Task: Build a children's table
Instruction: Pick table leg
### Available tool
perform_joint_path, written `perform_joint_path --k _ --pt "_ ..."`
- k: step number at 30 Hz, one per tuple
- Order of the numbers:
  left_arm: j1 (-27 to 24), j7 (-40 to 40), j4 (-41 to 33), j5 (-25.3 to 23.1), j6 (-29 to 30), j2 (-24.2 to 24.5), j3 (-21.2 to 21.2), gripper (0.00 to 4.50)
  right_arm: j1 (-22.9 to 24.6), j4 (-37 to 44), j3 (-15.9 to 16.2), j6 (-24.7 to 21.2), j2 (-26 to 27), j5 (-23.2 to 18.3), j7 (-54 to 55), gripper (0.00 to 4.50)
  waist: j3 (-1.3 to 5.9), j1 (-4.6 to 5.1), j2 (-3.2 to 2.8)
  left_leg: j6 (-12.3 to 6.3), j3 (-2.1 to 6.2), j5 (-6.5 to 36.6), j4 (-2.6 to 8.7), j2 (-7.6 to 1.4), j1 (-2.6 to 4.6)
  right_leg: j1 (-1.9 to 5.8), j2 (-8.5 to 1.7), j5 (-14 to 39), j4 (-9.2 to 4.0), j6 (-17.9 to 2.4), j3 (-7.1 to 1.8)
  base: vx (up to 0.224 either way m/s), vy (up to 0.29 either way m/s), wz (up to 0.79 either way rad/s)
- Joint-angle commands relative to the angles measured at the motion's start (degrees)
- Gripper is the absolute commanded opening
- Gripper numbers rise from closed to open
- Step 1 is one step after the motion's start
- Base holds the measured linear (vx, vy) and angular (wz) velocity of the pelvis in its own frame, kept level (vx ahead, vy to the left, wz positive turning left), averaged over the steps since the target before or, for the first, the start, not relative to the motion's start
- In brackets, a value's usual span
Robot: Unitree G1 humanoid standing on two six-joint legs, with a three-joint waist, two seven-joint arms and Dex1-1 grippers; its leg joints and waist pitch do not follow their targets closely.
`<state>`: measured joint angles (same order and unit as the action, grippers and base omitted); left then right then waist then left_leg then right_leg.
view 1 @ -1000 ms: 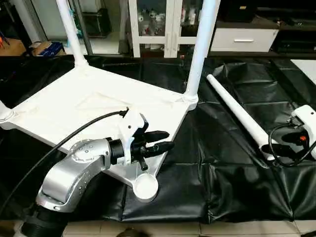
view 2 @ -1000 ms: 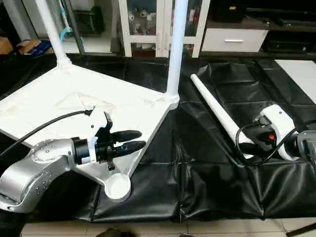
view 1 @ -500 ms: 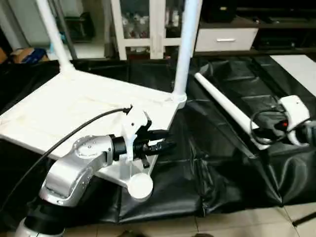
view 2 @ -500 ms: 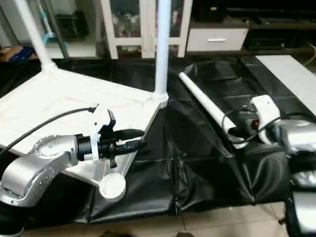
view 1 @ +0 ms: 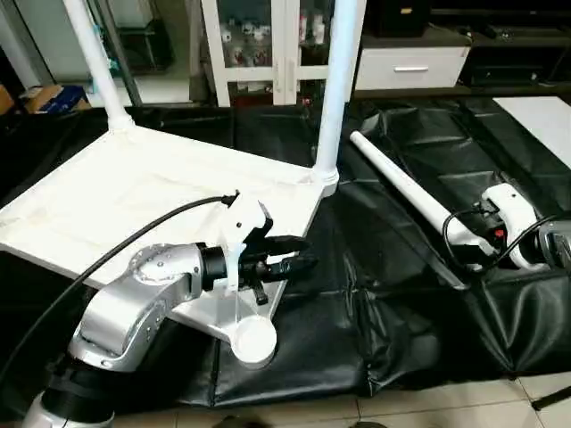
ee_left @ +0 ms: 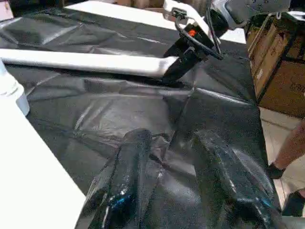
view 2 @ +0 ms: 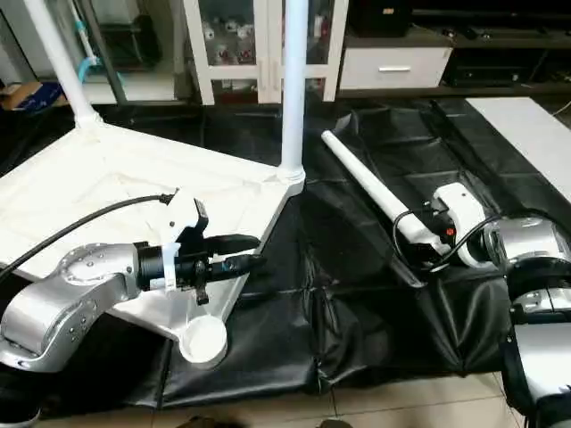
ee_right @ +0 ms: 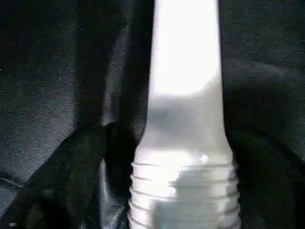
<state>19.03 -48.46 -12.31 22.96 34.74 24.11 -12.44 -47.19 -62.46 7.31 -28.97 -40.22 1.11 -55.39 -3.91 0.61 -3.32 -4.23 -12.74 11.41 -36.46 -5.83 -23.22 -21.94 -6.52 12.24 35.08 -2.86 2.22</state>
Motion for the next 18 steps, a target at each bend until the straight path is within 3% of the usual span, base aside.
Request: perform_joint_path --k 1,9,11,17,18 --pt "0.42 -0.58 -1.37 1.94 1.95 0.31 0.55 1.73 -0.21 -1.2 1.48 1.14 -1.19 1.8 -2.2 3.84 3.92 -0.27 1.41 3.32 3.67 20.99 5.81 -6.93 2.44 0.85 -2.91 11.66 -3.44 -12.84 -1.77 0.0 0.0 0.0" --pt "0.57 -1.22 -2.66 4.91 5.8 0.23 1.0 1.73 1.25 -2.65 0.81 2.08 -1.64 2.05 -1.92 3.25 3.93 -0.98 1.32 2.5 3.41 18.76 5.72 -6.9 2.54 0.91 -2.79 10.6 -3.47 -13.21 -1.79 0.0 0.0 0.0" --pt "0.86 0.11 -2.35 2.68 3.47 0.07 0.64 1.73 1.36 -2.45 -1.18 2.58 -1.64 0.97 0.64 3.01 3.86 -0.9 1.42 2.46 3.57 18.97 5.79 -6.99 2.39 1.03 -2.92 11.16 -3.5 -12.93 -1.81 0.0 0.0 0.0" --pt "1.92 1.8 -2.56 5.16 3.66 -2.13 3.05 1.73 4.77 5.18 -6.04 2.33 -2.03 -1.94 6.41 2.81 3.76 -0.88 1.33 3.44 3.64 20.18 5.99 -6.97 2.5 0.93 -2.87 13.21 -3.85 -11.41 -1.86 0.0 0.0 0.0" --pt "1.99 1.92 -2.61 5.22 3.43 -2.28 3.22 1.73 5.32 6.2 -6.35 2.23 -2.02 -2.1 6.83 2.81 3.87 -0.74 1.53 3.58 3.65 20.36 6.01 -6.9 2.58 0.87 -2.75 13.17 -3.83 -11.08 -1.82 0.0 0.0 0.0"
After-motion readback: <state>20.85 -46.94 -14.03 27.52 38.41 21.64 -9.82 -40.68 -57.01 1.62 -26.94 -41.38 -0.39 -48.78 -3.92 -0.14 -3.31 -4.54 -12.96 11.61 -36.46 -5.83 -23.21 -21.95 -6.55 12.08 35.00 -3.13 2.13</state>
